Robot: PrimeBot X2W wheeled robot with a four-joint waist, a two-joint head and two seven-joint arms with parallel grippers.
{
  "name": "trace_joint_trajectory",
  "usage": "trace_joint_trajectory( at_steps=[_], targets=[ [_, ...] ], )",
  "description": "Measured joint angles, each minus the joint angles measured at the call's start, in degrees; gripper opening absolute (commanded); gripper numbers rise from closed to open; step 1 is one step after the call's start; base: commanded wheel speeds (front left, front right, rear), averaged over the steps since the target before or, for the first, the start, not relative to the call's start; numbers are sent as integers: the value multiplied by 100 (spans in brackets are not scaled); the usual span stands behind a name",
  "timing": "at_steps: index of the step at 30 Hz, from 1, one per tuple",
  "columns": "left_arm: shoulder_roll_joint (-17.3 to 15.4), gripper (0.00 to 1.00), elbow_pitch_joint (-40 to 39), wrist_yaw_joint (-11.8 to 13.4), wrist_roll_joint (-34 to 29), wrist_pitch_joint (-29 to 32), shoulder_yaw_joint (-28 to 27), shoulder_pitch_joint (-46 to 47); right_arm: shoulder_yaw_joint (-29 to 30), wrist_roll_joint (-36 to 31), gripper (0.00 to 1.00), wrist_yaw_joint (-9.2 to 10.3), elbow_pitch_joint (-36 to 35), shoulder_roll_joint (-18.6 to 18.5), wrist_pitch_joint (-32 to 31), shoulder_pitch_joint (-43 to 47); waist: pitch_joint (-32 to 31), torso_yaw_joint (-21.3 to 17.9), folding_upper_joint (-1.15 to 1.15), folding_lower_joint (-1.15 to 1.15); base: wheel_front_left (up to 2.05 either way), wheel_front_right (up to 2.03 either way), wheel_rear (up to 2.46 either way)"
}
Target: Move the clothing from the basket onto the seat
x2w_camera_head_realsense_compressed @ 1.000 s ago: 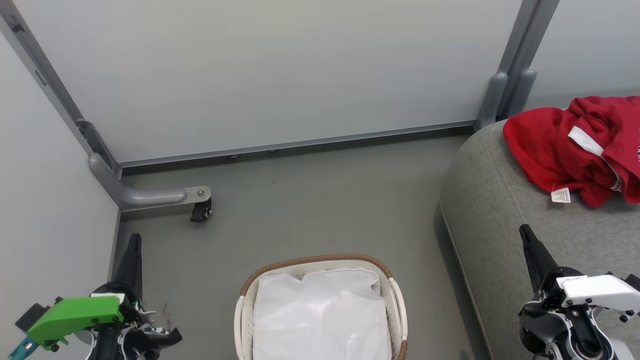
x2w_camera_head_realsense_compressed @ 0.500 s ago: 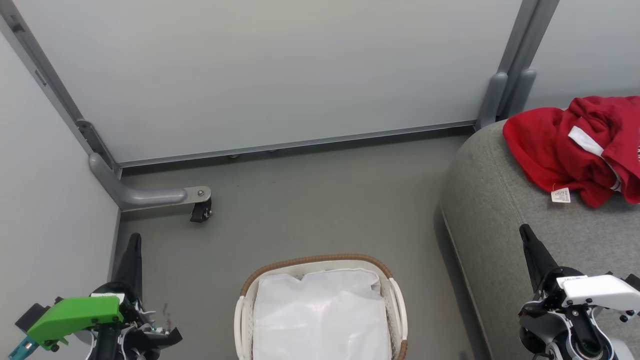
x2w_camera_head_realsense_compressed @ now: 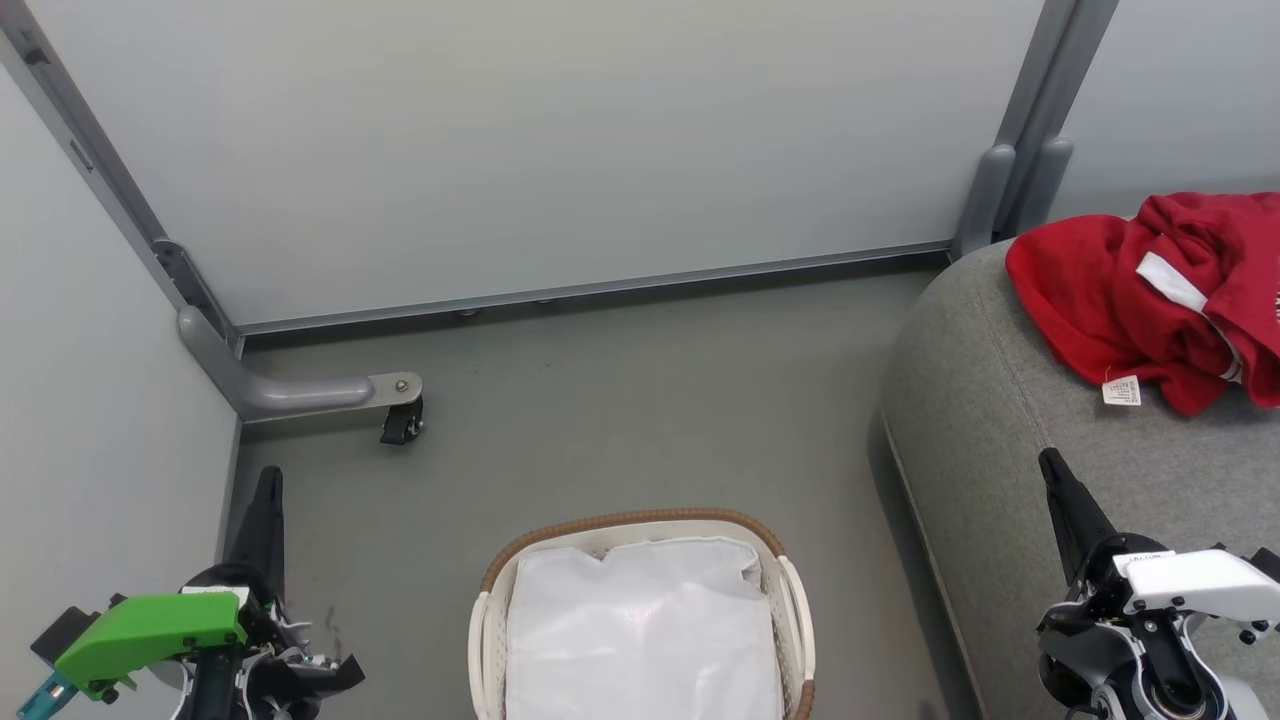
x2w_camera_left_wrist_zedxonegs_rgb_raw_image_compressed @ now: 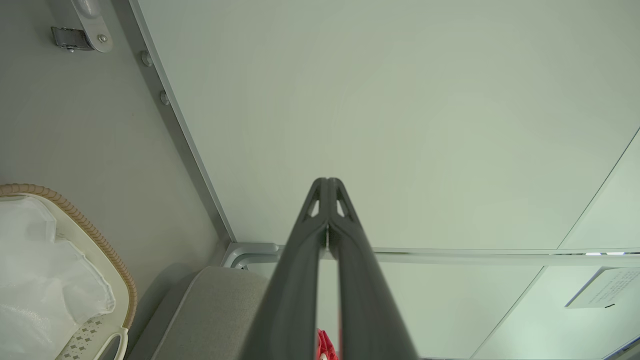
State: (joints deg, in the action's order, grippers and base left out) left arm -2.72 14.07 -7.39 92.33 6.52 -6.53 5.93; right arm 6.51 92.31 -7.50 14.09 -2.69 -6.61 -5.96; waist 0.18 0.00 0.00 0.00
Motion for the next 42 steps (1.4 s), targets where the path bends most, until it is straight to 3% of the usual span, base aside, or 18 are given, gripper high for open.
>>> trace_joint_trajectory(
  at_steps=[42],
  targets=[
    [0, 0, -1, 0, 0, 0, 0, 0, 0, 0, 0, 0, -1, 0, 0, 0, 0, 0, 0, 0, 0, 0, 0]
  ],
)
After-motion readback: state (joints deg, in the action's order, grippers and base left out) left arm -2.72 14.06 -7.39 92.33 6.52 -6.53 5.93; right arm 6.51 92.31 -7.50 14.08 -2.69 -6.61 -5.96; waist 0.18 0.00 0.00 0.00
